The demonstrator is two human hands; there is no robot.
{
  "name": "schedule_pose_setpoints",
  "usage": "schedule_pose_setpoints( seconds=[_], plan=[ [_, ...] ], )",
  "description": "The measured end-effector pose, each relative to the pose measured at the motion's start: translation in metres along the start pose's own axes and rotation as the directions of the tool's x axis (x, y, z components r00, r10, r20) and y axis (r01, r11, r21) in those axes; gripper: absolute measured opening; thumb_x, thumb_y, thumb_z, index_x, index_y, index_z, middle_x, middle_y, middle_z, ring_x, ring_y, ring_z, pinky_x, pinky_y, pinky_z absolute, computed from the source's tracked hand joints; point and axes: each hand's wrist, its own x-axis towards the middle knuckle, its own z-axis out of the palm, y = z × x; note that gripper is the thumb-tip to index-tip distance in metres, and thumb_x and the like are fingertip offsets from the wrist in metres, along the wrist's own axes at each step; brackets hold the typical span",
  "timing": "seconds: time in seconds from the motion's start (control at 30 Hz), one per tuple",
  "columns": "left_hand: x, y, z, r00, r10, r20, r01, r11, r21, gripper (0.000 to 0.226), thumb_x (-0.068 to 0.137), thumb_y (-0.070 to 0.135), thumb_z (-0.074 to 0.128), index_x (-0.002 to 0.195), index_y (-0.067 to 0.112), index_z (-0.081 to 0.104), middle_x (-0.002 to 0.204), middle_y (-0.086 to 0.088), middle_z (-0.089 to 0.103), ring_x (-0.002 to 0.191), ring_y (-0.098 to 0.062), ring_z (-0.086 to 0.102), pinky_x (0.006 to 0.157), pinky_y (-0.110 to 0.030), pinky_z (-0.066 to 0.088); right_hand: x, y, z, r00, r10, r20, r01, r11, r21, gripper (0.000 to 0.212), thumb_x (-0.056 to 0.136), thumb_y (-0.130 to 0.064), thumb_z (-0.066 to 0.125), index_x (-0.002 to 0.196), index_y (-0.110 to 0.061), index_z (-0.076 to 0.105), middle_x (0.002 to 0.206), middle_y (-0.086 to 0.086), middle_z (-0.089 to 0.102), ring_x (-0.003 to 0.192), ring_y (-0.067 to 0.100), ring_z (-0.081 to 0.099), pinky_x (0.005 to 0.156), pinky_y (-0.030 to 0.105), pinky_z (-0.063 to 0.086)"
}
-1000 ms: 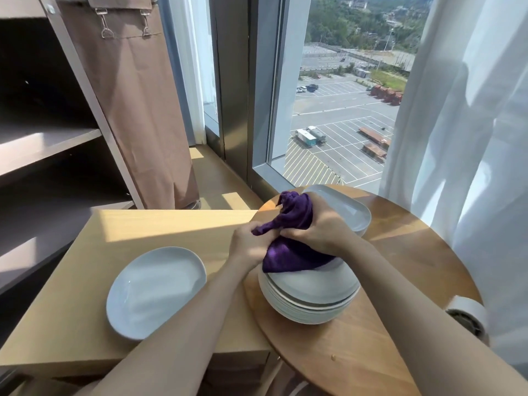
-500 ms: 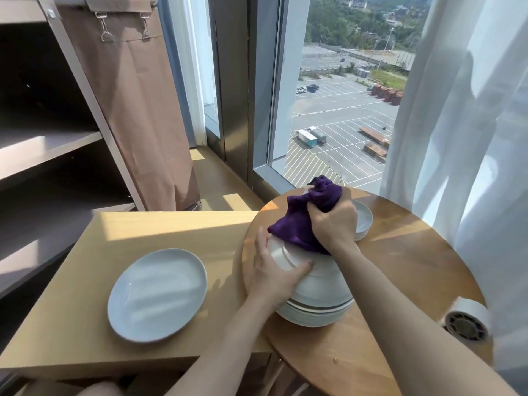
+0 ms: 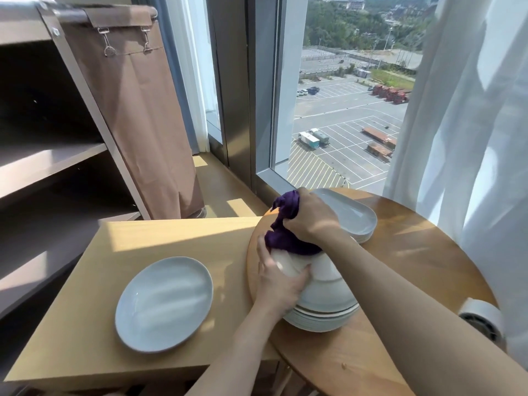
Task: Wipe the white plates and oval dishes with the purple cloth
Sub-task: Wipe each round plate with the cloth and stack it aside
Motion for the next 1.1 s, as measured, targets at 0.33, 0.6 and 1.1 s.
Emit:
schedule_pose_setpoints(
  seconds=[0.33,0.6,1.1],
  plan=[
    [-0.003,0.002,-0.002,0.992,0.114,0.058,-0.125,0.963,0.238,0.088,0.083,0.040,0.081,0.157,0.031,0.033,0.161,0.008,0.032,0.152,-0.013,0.022,0.124,-0.030,0.019,0.022,0.039,-0.029,0.946,0.323,0.028,-0.323,0.928,0.185,0.051,0.080,-0.027,0.075,0.122,-0.011,0.051,0.101,0.007,0.064,0.084,0.025,0.057,0.067,0.032,0.045],
    [-0.004,0.002,-0.001,0.996,0.076,0.045,-0.084,0.966,0.244,0.101,0.069,0.063,0.067,0.157,0.025,0.036,0.163,0.005,0.029,0.152,-0.012,0.023,0.124,-0.030,0.020,-0.025,0.094,-0.025,0.902,0.365,-0.230,-0.266,0.891,0.368,0.062,0.084,-0.030,0.071,0.140,-0.025,0.044,0.118,0.010,0.049,0.101,0.031,0.055,0.089,0.033,0.043],
    [0.000,-0.004,-0.006,0.984,0.127,0.126,-0.163,0.926,0.340,0.094,0.087,0.083,0.040,0.160,0.028,0.024,0.165,0.000,0.023,0.153,-0.015,0.019,0.121,-0.029,0.015,-0.147,0.063,-0.004,0.917,0.143,-0.373,-0.135,0.990,0.047,0.053,0.083,-0.030,0.070,0.134,-0.030,0.053,0.120,0.005,0.049,0.103,0.033,0.055,0.081,0.039,0.047]
  ],
)
